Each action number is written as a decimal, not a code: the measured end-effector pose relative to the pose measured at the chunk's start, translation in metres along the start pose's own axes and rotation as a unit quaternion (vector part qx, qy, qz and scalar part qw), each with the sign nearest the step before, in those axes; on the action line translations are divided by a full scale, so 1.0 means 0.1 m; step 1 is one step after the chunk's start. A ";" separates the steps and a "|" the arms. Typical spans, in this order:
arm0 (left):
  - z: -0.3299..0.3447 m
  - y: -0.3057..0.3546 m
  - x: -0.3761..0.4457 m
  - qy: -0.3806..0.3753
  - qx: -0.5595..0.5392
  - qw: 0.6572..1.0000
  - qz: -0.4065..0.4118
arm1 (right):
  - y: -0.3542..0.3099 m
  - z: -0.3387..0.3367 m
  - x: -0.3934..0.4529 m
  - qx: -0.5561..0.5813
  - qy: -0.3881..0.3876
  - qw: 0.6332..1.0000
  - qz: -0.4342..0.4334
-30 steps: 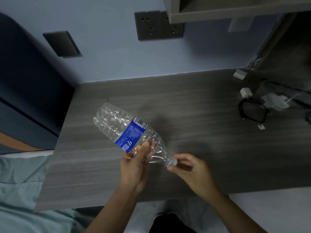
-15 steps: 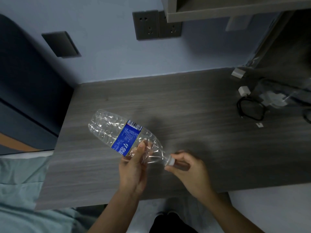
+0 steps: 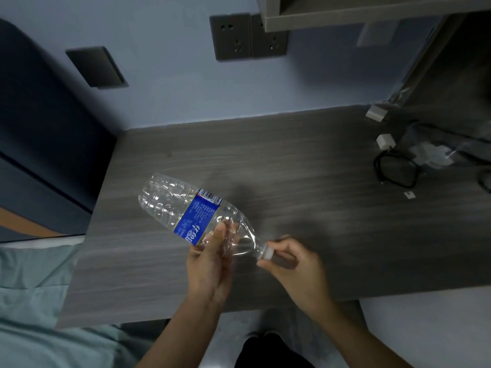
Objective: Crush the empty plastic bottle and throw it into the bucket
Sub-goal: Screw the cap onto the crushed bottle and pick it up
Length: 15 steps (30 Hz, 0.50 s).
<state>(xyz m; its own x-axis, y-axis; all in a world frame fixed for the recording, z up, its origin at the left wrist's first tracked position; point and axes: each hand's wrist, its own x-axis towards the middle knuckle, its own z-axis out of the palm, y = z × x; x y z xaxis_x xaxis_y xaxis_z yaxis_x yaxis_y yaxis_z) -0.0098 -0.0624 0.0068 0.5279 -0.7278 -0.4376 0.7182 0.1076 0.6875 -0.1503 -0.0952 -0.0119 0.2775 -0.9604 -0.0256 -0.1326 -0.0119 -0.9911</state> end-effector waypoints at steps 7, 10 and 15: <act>-0.01 -0.03 -0.01 0.018 -0.024 0.999 -0.031 | -0.04 -0.02 0.01 0.032 0.015 0.999 0.002; -0.01 -0.01 -0.03 0.012 -0.017 0.999 -0.029 | -0.07 -0.03 0.00 0.119 -0.010 0.988 0.102; -0.03 0.00 -0.04 0.019 0.000 1.000 -0.021 | -0.14 -0.07 0.00 0.198 -0.114 0.954 0.195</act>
<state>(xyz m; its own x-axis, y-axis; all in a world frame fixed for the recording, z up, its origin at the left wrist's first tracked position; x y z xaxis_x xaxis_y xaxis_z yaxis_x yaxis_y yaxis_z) -0.0109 -0.0573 0.0067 0.5148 -0.7053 -0.4874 0.7401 0.0786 0.6679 -0.1553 -0.0971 0.0031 0.4867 -0.7836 -0.3862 0.0880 0.4838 -0.8707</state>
